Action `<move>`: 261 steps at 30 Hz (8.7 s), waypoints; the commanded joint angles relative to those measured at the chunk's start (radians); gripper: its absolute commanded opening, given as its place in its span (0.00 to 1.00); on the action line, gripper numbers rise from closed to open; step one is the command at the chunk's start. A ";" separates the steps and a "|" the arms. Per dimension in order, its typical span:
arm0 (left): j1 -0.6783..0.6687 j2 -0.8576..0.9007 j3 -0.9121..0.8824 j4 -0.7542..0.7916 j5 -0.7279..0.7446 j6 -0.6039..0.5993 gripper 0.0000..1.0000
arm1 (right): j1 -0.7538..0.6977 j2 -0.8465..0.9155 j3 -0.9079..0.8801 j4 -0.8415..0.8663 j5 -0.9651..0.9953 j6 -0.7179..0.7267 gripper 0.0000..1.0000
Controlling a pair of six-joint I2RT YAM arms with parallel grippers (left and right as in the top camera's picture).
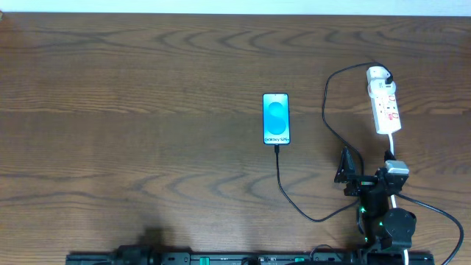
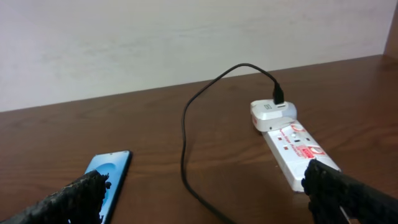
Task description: Plug charger to phone and switch on socket
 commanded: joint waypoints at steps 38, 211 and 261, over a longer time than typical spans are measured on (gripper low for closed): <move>0.002 -0.001 0.002 -0.066 -0.006 0.006 0.96 | -0.007 -0.007 -0.002 -0.005 0.012 -0.070 0.99; 0.013 -0.003 -1.386 1.541 0.089 0.137 0.97 | -0.007 -0.007 -0.002 -0.005 0.012 -0.070 0.99; 0.013 0.000 -1.386 1.541 0.089 0.137 0.97 | -0.007 -0.007 -0.002 -0.005 0.012 -0.070 0.99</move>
